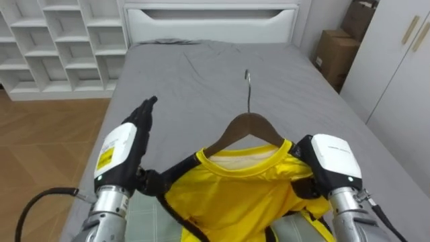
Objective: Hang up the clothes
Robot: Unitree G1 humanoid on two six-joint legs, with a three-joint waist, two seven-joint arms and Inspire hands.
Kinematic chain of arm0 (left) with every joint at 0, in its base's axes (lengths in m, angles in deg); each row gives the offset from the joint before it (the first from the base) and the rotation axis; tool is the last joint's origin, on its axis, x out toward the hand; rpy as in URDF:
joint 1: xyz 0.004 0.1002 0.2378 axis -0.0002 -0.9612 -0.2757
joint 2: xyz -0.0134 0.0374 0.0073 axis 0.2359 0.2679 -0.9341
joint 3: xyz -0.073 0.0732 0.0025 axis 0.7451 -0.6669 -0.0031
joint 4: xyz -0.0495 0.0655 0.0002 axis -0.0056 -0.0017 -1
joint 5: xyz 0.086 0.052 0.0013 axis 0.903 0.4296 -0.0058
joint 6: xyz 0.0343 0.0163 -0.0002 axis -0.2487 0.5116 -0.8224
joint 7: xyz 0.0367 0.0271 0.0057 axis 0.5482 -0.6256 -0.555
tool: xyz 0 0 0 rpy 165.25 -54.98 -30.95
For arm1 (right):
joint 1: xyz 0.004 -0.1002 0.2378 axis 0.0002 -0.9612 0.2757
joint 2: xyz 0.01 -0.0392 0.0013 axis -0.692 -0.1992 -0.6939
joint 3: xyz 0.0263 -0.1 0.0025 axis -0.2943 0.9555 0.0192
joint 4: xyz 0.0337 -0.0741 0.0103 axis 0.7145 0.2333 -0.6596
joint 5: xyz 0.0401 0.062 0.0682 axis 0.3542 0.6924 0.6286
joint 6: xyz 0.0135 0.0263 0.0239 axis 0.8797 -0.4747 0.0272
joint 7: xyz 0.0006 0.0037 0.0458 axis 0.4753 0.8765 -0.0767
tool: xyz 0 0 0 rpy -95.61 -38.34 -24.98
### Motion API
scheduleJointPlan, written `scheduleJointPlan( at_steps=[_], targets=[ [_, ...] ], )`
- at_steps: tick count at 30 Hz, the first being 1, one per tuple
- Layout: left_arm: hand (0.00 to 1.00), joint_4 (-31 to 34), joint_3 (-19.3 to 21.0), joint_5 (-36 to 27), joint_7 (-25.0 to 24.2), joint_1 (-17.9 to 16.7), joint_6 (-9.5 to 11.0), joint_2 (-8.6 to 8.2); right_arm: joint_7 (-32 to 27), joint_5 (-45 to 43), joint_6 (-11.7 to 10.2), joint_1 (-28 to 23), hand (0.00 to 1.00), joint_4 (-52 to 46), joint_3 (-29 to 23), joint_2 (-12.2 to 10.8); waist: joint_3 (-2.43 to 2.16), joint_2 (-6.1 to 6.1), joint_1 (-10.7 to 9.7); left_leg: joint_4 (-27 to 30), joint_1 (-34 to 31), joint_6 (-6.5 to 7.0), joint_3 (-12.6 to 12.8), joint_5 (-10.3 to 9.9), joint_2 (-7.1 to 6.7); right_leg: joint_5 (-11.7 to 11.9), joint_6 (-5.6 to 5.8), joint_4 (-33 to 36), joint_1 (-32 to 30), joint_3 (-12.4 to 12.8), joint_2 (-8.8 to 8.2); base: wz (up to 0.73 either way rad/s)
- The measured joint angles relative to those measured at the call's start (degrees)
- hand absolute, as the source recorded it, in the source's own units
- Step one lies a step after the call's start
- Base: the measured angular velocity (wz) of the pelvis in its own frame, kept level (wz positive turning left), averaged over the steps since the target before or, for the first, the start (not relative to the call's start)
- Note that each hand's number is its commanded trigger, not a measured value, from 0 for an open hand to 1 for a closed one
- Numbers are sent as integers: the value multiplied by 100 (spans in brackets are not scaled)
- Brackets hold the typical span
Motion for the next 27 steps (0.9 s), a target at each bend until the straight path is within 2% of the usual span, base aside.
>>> scheduleJointPlan(
  at_steps=[3, 8, 13, 15, 17, 20, 24, 27],
  targets=[
    [0, 0, 146, -229, 1, -67, 0, 30, 0, 29, -8, -36, 100, 0, -25, 113, 0, 23, 12, -1, -1, 0, -5, 0, 2, 0, 0, 6, -1, 0, 3, 0],
    [0, 6, 592, -438, 50, -241, 2, 35, -9, 30, -12, -319, 100, -257, -218, 186, -57, 161, 29, -22, 6, 4, -4, -3, 5, 0, 0, 25, -18, 4, 3, 0],
    [0, -32, 888, -842, 356, -462, 122, 47, -110, -13, -23, -335, 100, -263, -467, 228, -48, 238, 25, -33, 58, 4, 1, -3, 10, -1, 1, 43, 11, 1, 3, 0],
    [0, -379, 984, -1010, 504, -523, 288, 65, -178, 22, -27, -362, 100, -265, -573, 257, -37, 255, 35, -41, 119, 4, 11, -3, 4, -5, 8, 42, 70, 11, 7, -3],
    [0, -1153, 1139, -1286, 556, -561, 388, 66, -214, -4, -88, -433, 100, -320, -641, 317, -18, 284, 57, -62, 187, 4, 46, -4, 7, -7, 11, 36, 119, 18, 7, -8],
    [0, -1861, 1375, -1553, 571, -755, 386, 69, -216, 59, -184, -584, 100, -520, -756, 387, -11, 274, 110, -105, 152, 6, 82, -7, 25, -7, 11, 56, 13, 141, 38, -12],
    [0, -2853, 1614, -1759, 749, -1007, 368, 70, -236, -2, -105, -854, 100, -917, -839, 426, -11, 274, 201, -119, 140, 6, 209, -7, 40, -8, 10, 91, -51, 196, 42, -14],
    [0, -3154, 1642, -1755, 753, -1169, 312, 65, -234, -76, -102, -877, 100, -1183, -840, 427, -17, 244, 190, -123, 93, 5, 222, -7, 40, -8, 10, 92, -107, 198, 43, 0]
  ],
)
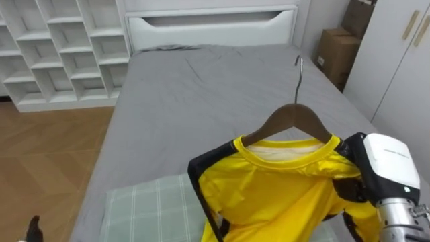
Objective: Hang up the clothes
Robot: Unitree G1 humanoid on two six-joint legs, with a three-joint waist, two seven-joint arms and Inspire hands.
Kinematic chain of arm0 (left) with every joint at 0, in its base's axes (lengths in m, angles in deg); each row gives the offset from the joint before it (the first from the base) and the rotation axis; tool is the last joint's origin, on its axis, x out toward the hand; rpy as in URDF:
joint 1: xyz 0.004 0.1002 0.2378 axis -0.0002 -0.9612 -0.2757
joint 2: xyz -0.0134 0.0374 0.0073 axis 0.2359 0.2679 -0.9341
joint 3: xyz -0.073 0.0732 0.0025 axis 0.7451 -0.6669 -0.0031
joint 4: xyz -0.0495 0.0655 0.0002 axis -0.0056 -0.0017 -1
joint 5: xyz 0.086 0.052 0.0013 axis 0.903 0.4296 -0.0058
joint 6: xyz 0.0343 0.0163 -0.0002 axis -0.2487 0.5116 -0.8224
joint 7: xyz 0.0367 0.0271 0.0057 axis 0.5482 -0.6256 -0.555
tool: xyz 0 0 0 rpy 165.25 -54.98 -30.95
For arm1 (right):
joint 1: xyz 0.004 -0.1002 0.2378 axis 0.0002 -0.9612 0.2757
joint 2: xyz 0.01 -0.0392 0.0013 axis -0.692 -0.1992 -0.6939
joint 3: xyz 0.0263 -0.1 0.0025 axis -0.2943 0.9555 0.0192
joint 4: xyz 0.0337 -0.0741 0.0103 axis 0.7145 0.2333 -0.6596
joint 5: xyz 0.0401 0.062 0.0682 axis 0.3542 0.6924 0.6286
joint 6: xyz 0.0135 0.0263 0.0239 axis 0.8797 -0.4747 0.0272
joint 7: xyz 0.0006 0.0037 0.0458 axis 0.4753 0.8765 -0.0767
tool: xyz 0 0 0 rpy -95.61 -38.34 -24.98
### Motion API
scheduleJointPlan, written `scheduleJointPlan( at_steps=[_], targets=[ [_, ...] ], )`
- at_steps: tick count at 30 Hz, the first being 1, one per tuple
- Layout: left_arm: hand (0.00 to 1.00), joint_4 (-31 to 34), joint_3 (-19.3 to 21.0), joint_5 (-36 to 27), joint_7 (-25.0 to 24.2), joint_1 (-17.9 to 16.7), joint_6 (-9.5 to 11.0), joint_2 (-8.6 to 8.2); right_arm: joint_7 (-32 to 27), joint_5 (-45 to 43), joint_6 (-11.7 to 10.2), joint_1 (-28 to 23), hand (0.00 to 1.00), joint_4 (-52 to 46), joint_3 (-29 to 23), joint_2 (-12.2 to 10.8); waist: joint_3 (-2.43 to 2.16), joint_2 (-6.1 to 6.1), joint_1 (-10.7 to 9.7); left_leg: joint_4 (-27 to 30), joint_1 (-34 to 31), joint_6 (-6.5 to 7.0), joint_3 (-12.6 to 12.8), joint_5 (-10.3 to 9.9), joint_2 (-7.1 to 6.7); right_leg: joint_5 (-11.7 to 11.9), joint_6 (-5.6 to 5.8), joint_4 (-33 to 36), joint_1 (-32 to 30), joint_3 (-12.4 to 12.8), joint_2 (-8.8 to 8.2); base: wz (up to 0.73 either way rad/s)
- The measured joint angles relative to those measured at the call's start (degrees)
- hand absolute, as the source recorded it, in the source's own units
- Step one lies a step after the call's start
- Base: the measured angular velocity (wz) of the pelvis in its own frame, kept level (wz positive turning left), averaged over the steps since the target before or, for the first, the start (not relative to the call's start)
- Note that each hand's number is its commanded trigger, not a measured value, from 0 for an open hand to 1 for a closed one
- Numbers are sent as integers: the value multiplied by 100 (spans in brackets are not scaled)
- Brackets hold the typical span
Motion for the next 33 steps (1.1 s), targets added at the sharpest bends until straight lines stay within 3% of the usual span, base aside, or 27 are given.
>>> scheduleJointPlan(
  at_steps=[7, 12, 17, 21, 26, 33],
  targets=[
    [0, -1277, 163, -107, 166, -180, 12, 9, 11, 93, -1, -7, 100, -289, -2, 5, -37, -79, 45, -1, 20, -1, -9, 0, 10, 0, 0, 0, 31, 9, 4, 0],
    [0, -2133, 161, -578, 167, -509, 10, 11, 15, 120, 29, -207, 100, -379, -5, 4, -29, -122, 45, -45, 12, 2, -7, -4, 13, 0, 0, 15, -3, 73, 15, -1],
    [0, -2738, 178, -701, 142, -581, -1, 15, 96, 120, 58, -236, 100, -434, -18, 4, -3, -188, 115, -40, -7, 2, 5, -5, 19, -3, -6, -3, -8, 124, 32, 0],
    [0, -3011, 167, -879, 132, -619, -51, 15, 103, 135, 102, -416, 100, -736, -9, -14, 0, -233, 171, -32, -4, 1, 23, -5, 25, -4, -6, -6, -2, 132, 39, 0],
    [0, -3177, 156, -959, -35, -666, -274, -56, 101, 103, 102, -646, 100, -866, -8, -94, 2, -231, 162, 2, -15, -3, 49, -17, 29, -4, -6, -1, 1, 135, 34, -1],
    [0, -3122, -128, -943, -142, -507, -304, -169, 107, 185, 103, -671, 100, -871, -9, -102, 5, -213, 118, -1, -26, -4, 68, -17, 31, -4, -6, 0, -13, 133, 41, 0]
  ],
)
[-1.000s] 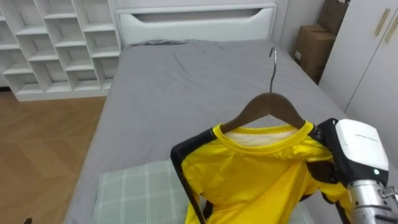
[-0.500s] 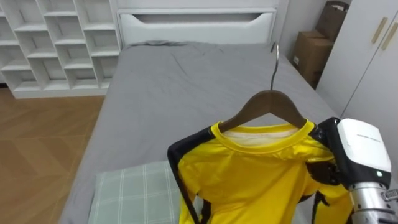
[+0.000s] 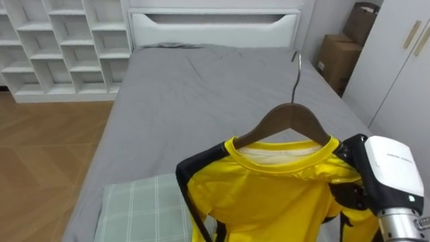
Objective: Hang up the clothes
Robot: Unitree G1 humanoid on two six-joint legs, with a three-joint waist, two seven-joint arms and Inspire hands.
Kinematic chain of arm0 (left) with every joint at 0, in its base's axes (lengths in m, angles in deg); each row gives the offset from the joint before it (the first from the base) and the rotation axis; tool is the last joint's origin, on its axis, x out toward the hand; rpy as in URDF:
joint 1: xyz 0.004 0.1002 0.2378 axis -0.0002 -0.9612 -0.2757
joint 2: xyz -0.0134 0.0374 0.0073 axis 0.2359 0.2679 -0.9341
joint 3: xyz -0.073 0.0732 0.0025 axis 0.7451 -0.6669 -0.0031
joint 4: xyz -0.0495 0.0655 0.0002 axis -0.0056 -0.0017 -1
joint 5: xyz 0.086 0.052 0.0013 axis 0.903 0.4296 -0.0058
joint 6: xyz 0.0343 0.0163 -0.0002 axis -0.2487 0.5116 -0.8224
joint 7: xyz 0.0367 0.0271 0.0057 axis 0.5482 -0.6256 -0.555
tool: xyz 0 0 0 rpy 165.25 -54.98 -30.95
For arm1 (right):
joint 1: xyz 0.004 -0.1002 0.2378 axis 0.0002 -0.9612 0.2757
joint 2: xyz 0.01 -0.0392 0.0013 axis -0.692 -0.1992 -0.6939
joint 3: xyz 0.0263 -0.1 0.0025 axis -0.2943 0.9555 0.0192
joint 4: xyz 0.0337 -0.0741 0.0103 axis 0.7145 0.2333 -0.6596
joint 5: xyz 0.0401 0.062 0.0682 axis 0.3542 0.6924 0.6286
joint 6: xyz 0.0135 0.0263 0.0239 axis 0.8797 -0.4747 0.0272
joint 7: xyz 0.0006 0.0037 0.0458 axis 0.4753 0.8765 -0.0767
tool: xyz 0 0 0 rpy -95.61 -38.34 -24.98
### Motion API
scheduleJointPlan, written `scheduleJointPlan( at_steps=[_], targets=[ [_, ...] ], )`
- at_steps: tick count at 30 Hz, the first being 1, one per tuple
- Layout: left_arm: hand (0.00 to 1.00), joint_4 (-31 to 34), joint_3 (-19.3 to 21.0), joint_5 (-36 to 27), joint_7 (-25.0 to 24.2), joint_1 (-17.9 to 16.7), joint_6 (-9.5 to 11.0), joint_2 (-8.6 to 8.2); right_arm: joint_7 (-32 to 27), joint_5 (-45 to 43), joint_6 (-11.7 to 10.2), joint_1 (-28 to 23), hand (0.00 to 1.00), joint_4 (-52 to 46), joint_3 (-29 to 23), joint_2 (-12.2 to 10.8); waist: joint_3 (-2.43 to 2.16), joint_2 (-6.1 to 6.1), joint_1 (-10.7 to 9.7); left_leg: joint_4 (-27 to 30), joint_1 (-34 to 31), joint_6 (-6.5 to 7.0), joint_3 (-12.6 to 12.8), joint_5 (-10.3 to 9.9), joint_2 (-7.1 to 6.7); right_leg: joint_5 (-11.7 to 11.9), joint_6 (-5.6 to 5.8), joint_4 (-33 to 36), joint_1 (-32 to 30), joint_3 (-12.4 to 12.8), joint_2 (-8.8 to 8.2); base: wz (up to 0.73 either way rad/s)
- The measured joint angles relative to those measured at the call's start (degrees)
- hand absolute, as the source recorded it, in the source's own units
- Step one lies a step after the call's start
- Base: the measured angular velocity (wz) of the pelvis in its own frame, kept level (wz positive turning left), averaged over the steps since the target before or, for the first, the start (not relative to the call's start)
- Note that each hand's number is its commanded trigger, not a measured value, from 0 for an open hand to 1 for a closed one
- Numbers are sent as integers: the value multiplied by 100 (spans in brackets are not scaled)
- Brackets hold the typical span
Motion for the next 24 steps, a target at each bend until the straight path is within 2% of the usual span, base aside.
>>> scheduleJointPlan(
  at_steps=[5, 9, 14, 18, 24],
  targets=[
    [0, -7, -303, -39, -37, 152, -14, -3, 4, 24, -1, 0, 100, -1, 0, -185, -7, -33, -47, 2, -11, 0, -7, 0, 0, 0, 0, -10, -3, -7, -2, 0],
    [0, -30, -499, -44, -123, 204, 12, -1, 11, 52, -5, 0, 100, -1, 0, -227, -7, -45, -81, -1, 9, 0, -3, 0, -2, 0, 1, -4, -9, -7, -7, 0],
    [0, -167, -502, -44, -256, 192, 16, -2, 19, 107, -5, 1, 100, -1, -1, -230, -5, -64, -131, -5, 7, -10, -2, -8, 8, -1, 1, -1, -37, 4, 3, -2],
    [0, -204, -497, -36, -497, 111, -80, -2, 21, 104, -1, 1, 100, -1, -2, -229, 4, -41, -125, -3, 3, -14, 6, -23, 10, -2, 0, -5, -85, 20, 8, -2],
    [0, -208, -514, -47, -620, 77, -105, -18, 17, 195, 0, 1, 100, 0, 0, -226, 11, -5, -108, 2, 72, -20, 72, -34, 17, -2, -1, -9, -48, 123, 18, -6]
  ],
)
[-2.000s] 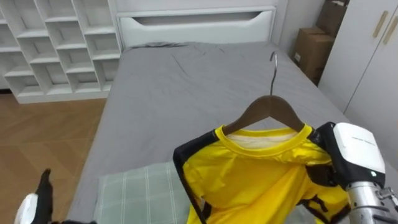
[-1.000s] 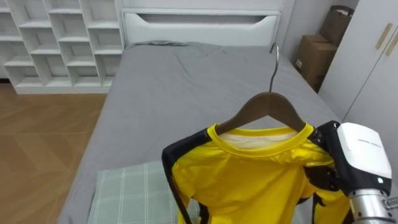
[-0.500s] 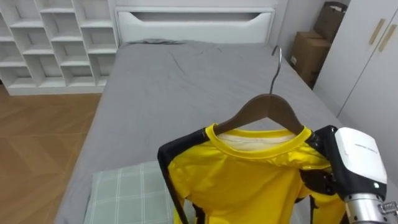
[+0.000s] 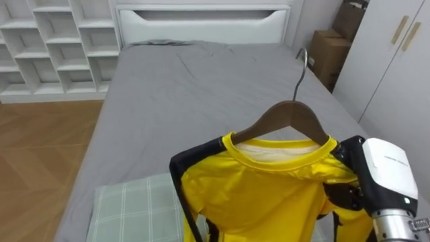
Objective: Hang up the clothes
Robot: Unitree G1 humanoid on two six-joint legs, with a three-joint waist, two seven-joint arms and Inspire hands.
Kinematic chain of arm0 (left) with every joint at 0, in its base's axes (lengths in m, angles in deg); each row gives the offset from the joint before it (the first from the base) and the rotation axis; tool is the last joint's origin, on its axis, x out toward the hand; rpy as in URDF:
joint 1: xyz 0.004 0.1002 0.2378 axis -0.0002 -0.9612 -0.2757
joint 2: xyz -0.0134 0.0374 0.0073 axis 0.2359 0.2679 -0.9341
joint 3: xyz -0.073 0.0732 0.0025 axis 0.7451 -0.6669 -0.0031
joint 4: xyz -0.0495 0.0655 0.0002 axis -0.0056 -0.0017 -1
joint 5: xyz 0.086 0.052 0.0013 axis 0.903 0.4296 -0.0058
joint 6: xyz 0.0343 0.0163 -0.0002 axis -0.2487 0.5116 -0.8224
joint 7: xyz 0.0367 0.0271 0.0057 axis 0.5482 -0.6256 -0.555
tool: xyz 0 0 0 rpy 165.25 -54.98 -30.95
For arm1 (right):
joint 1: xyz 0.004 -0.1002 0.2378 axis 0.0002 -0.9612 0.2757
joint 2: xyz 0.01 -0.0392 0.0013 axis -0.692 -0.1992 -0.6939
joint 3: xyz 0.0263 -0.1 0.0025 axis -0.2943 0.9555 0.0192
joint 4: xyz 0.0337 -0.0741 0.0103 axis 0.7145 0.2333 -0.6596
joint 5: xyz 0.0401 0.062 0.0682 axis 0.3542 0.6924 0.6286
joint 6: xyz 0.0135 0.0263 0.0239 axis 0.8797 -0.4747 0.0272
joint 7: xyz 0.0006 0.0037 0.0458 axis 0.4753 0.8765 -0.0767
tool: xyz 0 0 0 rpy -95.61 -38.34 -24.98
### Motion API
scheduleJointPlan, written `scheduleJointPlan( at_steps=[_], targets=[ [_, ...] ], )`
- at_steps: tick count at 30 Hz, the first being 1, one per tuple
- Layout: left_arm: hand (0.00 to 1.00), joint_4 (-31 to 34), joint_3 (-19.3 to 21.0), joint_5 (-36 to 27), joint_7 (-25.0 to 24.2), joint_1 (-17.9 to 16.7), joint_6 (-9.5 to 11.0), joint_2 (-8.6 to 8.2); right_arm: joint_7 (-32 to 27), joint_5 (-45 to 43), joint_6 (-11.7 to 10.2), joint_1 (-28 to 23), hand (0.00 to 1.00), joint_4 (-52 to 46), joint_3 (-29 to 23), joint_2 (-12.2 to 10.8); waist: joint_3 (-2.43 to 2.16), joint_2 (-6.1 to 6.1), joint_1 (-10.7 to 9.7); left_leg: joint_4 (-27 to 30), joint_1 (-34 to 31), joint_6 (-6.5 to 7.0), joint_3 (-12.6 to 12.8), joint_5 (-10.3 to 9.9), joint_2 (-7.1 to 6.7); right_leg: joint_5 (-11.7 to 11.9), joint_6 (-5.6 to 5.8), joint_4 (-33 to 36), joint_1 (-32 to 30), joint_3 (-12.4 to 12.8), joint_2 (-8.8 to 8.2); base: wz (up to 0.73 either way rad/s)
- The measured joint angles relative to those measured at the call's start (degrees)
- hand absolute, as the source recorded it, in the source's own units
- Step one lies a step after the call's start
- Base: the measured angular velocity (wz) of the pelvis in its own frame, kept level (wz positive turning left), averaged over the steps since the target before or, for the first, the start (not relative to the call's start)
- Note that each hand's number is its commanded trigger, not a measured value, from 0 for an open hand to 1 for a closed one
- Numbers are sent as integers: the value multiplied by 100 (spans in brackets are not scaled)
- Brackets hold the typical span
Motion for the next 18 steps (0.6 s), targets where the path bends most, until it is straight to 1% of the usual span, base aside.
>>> scheduleJointPlan(
  at_steps=[2, 3, 4, 5, 6, 7, 8, 9, 10, 11, 12, 13, 15, 16, 17, 18],
  targets=[
    [0, 1, 17, 10, -56, 5, -1, -6, -6, -5, 0, -2, 100, -1, 0, 1, 4, 30, -4, 2, 16, 3, 46, -32, 3, 0, 0, 15, -23, 92, 23, -22],
    [0, 5, 45, 72, -121, 8, 0, -6, -6, -37, -3, -1, 100, -1, 0, 2, -1, 40, 40, 2, 33, -3, 131, -39, 3, 1, -2, 34, -58, 208, 42, -37],
    [0, 5, 60, 81, -143, 8, 2, -8, -6, -43, -3, -1, 100, -1, 0, 3, 0, 50, 79, 3, 47, -4, 164, -48, 10, 6, -10, 41, -71, 274, 56, -55],
    [0, 1, 64, 92, -212, -3, 7, -8, -6, -67, -3, -1, 100, -7, -1, 6, -16, 80, 142, 7, 64, -8, 176, -81, 23, 22, -31, 47, -108, 418, 95, -50],
    [0, 1, 64, 90, -250, -11, 9, -8, -6, -71, -5, 0, 100, -18, 0, 5, -23, 88, 163, 8, 73, -9, 177, -88, 25, 30, -40, 59, -135, 499, 109, -62],
    [0, 1, 59, 91, -333, -8, 11, -13, -8, -68, -9, 1, 100, -50, 0, 6, -1, 121, 187, 7, 118, -10, 193, -95, 30, 41, -42, 105, -168, 630, 130, -58],
    [0, 5, 56, 115, -402, -2, 12, -25, -15, -66, -12, 1, 100, -54, 0, 5, 0, 160, 185, 9, 137, -8, 242, -123, 37, 43, -41, 126, -201, 737, 131, -54],
    [0, 6, 52, 134, -431, 7, 16, -32, -22, -64, -11, 2, 100, -54, -1, 5, -6, 166, 171, 6, 136, -2, 287, -131, 41, 45, -40, 145, -231, 791, 126, -44],
    [0, 2, 23, 140, -476, 39, 17, -29, -18, -62, -11, 2, 100, -54, 5, -6, 8, 183, 105, 6, 138, 1, 370, -133, 56, 48, -36, 201, -290, 870, 125, -48],
    [0, -13, 5, 139, -498, 93, 21, -29, -8, -63, -11, 2, 100, -52, 7, -15, 17, 191, 101, 7, 135, 5, 505, -136, 91, 48, -34, 276, -388, 999, 136, -61],
    [0, -54, 4, 139, -505, 169, 29, -28, 1, -62, -10, -4, 100, -50, 7, -26, 27, 193, 80, 10, 131, 11, 577, -142, 90, 52, -28, 352, -479, 1107, 145, -60],
    [0, -57, 3, 139, -506, 198, 30, -30, 15, -67, -10, -5, 100, -50, 7, -30, 29, 197, 74, 10, 129, 16, 644, -152, 90, 53, -27, 375, -537, 1171, 157, -65],
    [0, -74, 18, 204, -555, 306, 27, -16, 107, -147, -2, -4, 100, -50, 37, -70, 28, 207, 122, 25, 130, 29, 975, -229, 102, 74, -12, 519, -753, 1459, 280, -84],
    [0, -77, 21, 205, -582, 309, 25, -8, 123, -192, -2, -6, 100, -48, 53, -79, 27, 214, 108, 32, 133, 33, 1063, -257, 117, 87, -11, 531, -781, 1515, 299, -80],
    [0, -70, 23, 205, -592, 339, 24, -1, 171, -292, 2, -6, 100, -48, 80, -104, 26, 224, 94, 44, 141, 50, 1207, -316, 133, 102, -5, 575, -854, 1612, 332, -54],
    [0, -67, 23, 201, -591, 354, 23, 3, 195, -328, 3, -8, 100, -48, 98, -116, 25, 223, 70, 57, 145, 54, 1291, -333, 140, 103, -3, 625, -904, 1608, 338, -82]
  ],
)
